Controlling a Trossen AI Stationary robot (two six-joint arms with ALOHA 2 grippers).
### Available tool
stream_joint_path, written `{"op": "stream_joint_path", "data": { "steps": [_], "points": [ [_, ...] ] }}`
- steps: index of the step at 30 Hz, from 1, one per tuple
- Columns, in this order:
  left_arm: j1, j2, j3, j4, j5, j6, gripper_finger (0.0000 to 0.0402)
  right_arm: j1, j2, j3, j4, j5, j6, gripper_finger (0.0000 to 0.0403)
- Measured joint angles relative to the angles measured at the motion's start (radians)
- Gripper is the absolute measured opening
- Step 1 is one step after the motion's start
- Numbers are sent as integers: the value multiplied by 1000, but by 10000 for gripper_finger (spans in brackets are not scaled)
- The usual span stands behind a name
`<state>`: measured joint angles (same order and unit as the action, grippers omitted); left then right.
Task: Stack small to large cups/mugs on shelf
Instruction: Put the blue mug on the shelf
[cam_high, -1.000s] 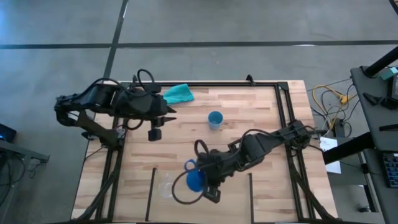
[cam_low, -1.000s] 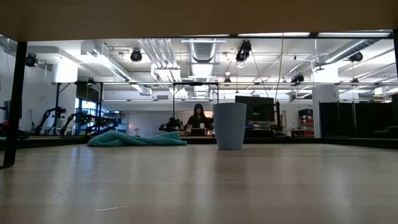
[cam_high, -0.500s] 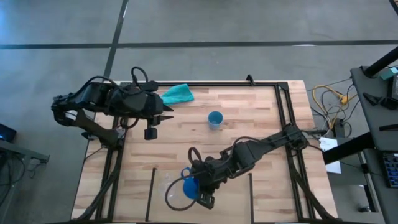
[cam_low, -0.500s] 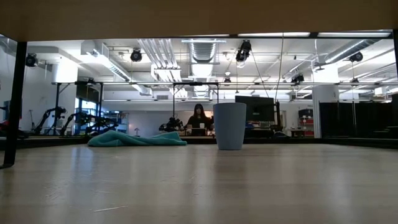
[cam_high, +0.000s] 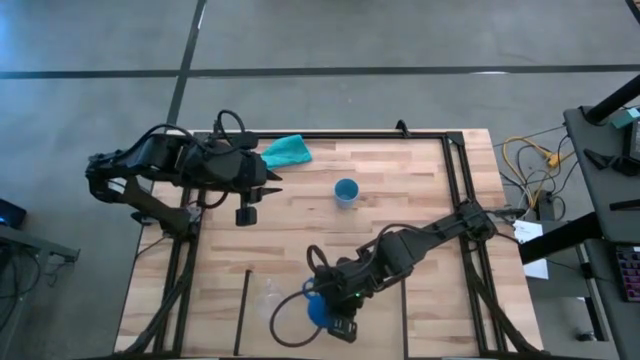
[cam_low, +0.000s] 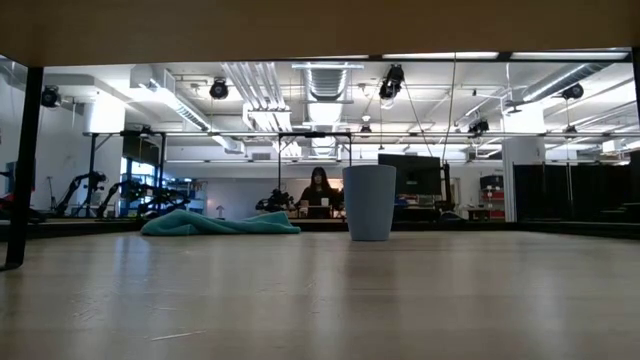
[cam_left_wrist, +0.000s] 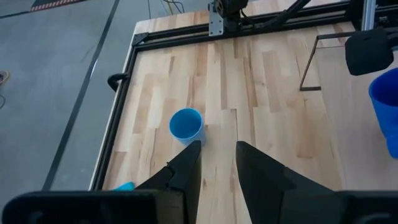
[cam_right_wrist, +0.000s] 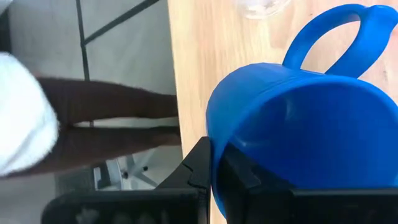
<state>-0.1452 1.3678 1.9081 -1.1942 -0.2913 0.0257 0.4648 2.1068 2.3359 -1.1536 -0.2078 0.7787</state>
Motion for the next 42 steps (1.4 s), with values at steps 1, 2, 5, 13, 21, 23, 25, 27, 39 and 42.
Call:
{"op": "stream_joint_path", "data": {
  "steps": [1, 2, 5, 13, 21, 23, 25, 27, 39, 42],
  "points": [
    [0, 0, 0, 0, 0, 0, 86, 1, 0, 0, -6, -9, -15, 11],
    [0, 1, 0, 0, 0, 6, 86, 2, 0, 0, -14, -9, -27, 11],
    [0, 1, 0, 0, 0, 8, 86, 2, 3, 0, -21, -9, -68, 11],
    [0, 1, -1, 1, 0, 8, 86, 3, 3, 0, -25, 41, -168, 11],
    [0, 1, -2, 6, 0, 8, 86, 5, 2, -34, -59, 44, -213, 11],
    [0, 1, -2, 6, 0, 8, 86, 6, 0, -43, -54, 43, -236, 11],
    [0, 1, -2, 6, 0, 8, 86, 7, 0, -48, -46, 44, -265, 11],
    [0, 1, -2, 6, 0, 8, 86, 6, 0, -52, -26, 44, -289, 11],
    [0, 5, -2, 5, 0, 7, 86, 10, 2, -60, -14, 16, -375, 20],
    [0, 5, -3, 5, 4, 7, 86, 12, 5, -61, -17, 16, -376, 32]
  ]
}}
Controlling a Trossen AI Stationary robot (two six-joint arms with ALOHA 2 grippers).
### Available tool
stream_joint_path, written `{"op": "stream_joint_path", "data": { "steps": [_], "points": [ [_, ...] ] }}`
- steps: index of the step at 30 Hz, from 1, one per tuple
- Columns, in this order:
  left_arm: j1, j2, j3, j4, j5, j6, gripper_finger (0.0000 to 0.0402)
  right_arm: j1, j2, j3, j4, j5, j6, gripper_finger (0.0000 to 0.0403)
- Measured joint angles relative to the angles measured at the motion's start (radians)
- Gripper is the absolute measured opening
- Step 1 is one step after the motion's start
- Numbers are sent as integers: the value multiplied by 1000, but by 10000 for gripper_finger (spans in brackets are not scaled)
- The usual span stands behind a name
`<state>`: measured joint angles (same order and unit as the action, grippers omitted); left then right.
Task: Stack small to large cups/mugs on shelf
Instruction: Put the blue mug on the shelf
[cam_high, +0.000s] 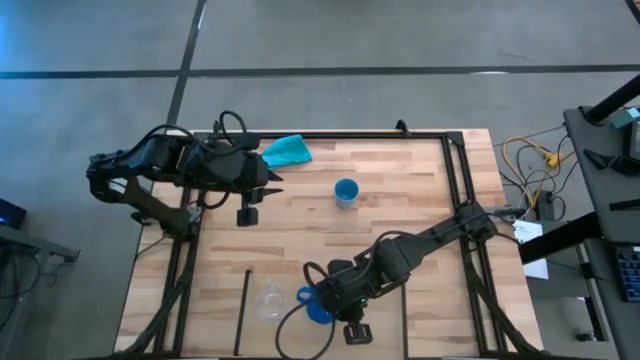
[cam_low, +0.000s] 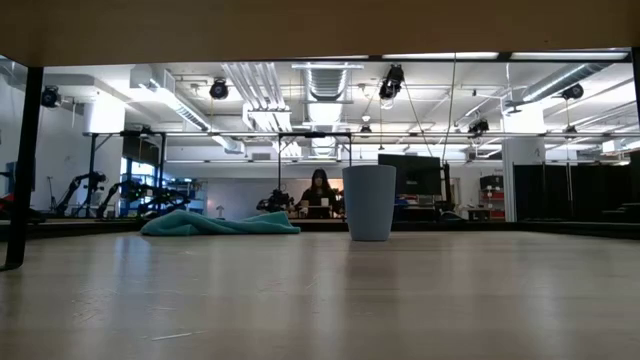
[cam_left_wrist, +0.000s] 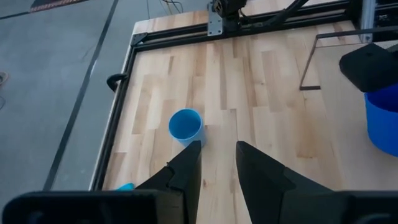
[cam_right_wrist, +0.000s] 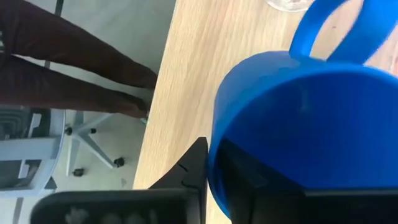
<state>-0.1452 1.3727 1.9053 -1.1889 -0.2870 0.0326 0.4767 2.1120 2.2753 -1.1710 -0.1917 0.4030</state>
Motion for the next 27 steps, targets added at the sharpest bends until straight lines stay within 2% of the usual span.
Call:
{"op": "stream_joint_path", "data": {
  "steps": [6, 15, 27],
  "points": [
    [0, 0, -1, 1, 161, -1, 86, -2, 0, -1, -1, 1, 1, 50],
    [-1, 0, -1, 0, 301, -4, 86, -1, 0, 0, 9, 9, 29, 74],
    [-1, 0, -1, 0, 310, -26, 86, -1, 0, 0, 91, 10, 61, 91]
  ]
}}
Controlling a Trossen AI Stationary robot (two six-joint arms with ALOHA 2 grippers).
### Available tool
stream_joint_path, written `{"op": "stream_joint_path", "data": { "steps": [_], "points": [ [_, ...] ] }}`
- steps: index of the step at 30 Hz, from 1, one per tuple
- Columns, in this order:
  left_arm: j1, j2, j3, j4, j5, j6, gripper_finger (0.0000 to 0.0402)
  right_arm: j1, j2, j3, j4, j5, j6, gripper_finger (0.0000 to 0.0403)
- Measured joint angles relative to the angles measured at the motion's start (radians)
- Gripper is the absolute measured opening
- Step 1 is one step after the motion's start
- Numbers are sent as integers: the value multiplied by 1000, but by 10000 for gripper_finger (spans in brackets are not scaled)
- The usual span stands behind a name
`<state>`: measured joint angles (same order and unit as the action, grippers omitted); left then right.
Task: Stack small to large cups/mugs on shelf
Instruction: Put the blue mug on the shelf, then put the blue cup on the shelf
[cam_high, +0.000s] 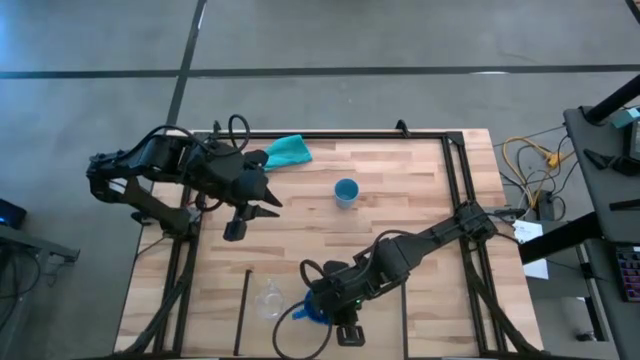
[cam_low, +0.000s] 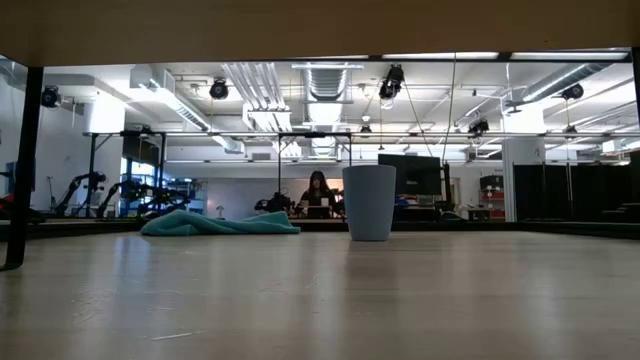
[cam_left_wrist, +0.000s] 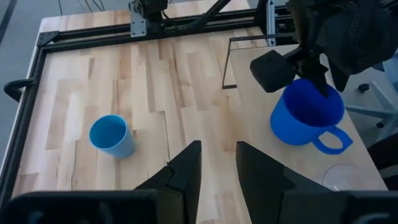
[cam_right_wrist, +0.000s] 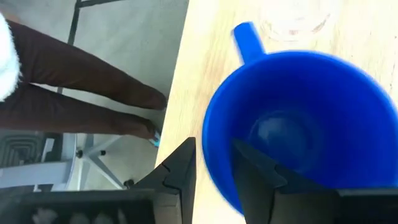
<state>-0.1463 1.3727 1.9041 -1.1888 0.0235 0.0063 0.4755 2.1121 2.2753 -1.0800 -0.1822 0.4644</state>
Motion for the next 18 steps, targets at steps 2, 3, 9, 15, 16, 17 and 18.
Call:
{"op": "stream_joint_path", "data": {
  "steps": [2, 3, 9, 15, 16, 17, 18],
  "points": [
    [0, 0, 0, 0, 0, 0, 86, 0, 0, 0, 0, 0, 6, 92],
    [0, 0, 0, 0, 0, 0, 86, 0, 0, 0, 1, 0, 10, 93],
    [0, 0, 0, -1, 0, 0, 86, 2, 0, 10, 22, 0, 57, 93],
    [0, 0, 0, -1, 0, 0, 86, 11, 0, 61, 11, 0, 61, 93],
    [0, 0, 0, -1, 0, 0, 86, 12, -1, 73, 8, 0, 61, 93],
    [0, 0, 0, -1, 0, 0, 86, 12, -5, 81, 5, 0, 61, 93],
    [0, 0, 0, -1, 0, 0, 86, 11, -14, 80, 5, 0, 62, 93]
  ]
}}
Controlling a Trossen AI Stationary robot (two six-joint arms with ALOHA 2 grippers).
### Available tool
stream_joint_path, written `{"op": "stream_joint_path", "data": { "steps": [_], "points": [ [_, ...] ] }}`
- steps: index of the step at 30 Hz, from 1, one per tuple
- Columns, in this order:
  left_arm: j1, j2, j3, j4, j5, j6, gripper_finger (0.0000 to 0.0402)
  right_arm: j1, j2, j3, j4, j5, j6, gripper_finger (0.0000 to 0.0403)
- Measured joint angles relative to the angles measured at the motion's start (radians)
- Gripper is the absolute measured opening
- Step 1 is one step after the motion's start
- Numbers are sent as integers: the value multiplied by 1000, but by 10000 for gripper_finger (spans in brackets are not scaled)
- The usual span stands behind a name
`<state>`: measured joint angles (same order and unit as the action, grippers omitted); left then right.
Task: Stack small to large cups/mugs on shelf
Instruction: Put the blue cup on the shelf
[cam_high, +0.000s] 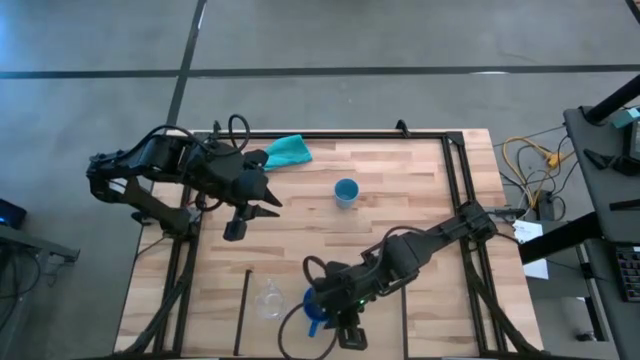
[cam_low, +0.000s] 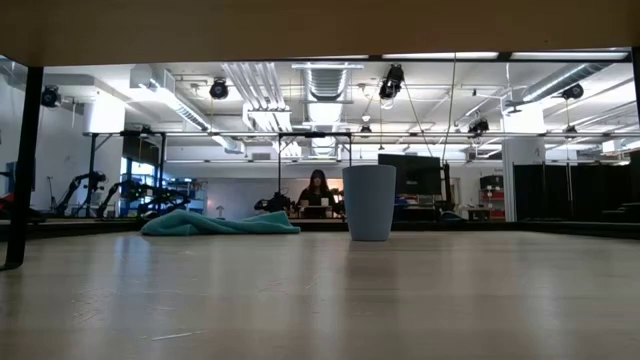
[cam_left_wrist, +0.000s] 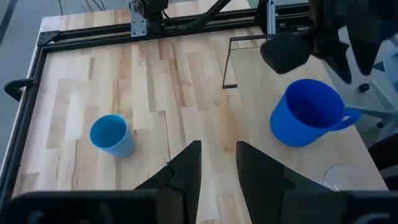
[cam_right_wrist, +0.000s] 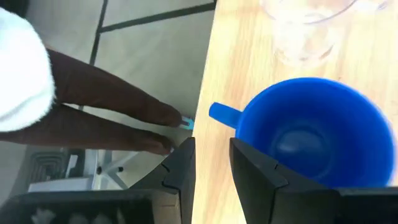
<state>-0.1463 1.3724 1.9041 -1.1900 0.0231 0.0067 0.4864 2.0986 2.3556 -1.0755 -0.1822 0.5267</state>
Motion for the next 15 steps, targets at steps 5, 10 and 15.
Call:
{"op": "stream_joint_path", "data": {
  "steps": [5, 10, 15],
  "points": [
    [0, 0, 0, 0, 0, -1, 86, 0, -51, -1, -130, 73, 5, 90],
    [0, 0, 0, 0, 0, 0, 86, -10, -90, -1, -323, 216, -17, 80],
    [0, 0, 0, 3, 0, 0, 86, -53, -130, -1, -406, 345, -78, 78]
  ]
}}
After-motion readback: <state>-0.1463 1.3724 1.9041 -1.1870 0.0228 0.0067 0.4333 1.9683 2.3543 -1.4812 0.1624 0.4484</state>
